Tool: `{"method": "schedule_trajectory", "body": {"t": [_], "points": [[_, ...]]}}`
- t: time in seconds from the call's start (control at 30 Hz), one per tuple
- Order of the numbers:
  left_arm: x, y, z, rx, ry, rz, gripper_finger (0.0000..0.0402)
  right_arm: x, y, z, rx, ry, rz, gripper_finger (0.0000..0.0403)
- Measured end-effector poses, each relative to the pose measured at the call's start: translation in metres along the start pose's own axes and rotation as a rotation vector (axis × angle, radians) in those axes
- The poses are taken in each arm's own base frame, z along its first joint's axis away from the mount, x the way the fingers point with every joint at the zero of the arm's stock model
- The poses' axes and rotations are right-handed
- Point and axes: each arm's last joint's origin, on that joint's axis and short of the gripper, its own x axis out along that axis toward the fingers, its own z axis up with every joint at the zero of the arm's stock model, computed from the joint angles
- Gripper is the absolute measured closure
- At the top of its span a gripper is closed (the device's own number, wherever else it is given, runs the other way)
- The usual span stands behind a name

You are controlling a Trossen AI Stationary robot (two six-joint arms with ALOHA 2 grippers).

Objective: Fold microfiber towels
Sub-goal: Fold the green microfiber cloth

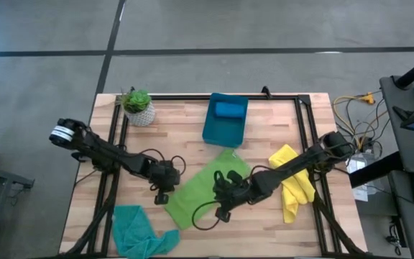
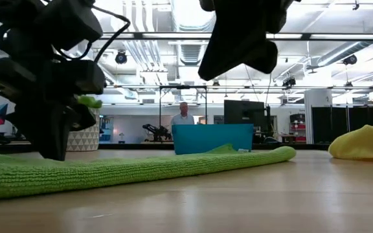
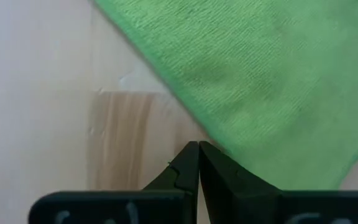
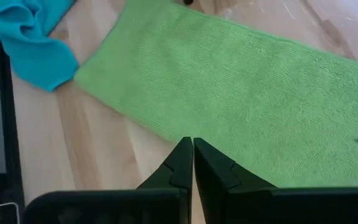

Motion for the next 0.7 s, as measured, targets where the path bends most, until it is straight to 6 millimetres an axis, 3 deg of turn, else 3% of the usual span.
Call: {"method": "schedule_trajectory", "body": {"t": [0.23, 0.5, 0.7], "points": [[0.014, -0.022, 0.022, -0.048, -0.011, -0.081, 0.0402, -0.015, 0.018, -0.019, -0.041, 0.027, 0.033, 0.0394], [0.044, -0.069, 0.058, 0.03, -0.001, -0.172, 0.0402, -0.034, 0.05, -0.036, -0.089, -0.049, 0.161, 0.0394], [0.042, -0.075, 0.06, 0.062, 0.06, -0.087, 0.0401, -0.022, 0.073, -0.042, -0.129, -0.134, 0.317, 0.0389]]}}
